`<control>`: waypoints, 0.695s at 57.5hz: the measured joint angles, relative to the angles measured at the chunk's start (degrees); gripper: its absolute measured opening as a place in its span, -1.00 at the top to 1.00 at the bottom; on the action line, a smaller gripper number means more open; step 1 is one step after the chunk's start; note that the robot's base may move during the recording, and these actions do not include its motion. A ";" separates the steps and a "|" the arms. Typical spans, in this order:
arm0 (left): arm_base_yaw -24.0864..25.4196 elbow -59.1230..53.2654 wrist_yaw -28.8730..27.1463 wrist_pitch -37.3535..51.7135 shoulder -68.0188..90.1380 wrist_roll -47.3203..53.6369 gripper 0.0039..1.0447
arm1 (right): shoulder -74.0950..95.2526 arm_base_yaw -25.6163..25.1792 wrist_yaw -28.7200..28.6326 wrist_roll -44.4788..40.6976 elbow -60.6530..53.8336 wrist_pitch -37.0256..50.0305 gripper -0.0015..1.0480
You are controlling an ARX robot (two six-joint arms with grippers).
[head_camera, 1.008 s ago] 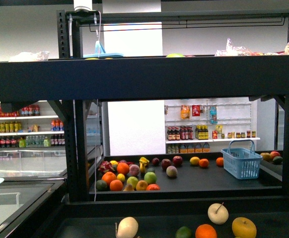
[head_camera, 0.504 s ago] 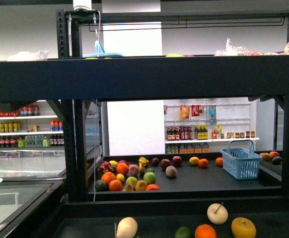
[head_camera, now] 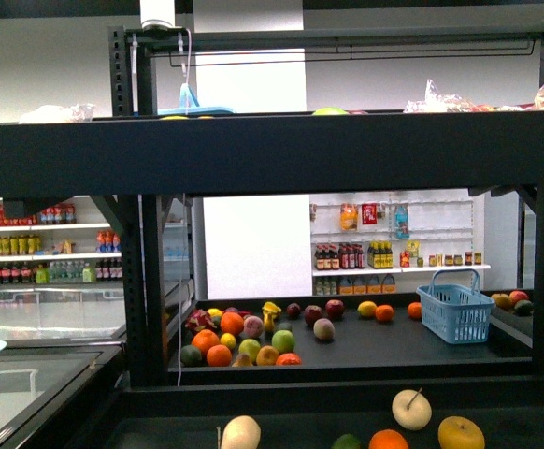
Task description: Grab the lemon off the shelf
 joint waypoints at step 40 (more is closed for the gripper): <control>-37.20 -11.89 -35.78 -64.96 -52.17 59.19 -0.85 | 0.00 0.00 0.00 0.00 0.00 0.00 -0.86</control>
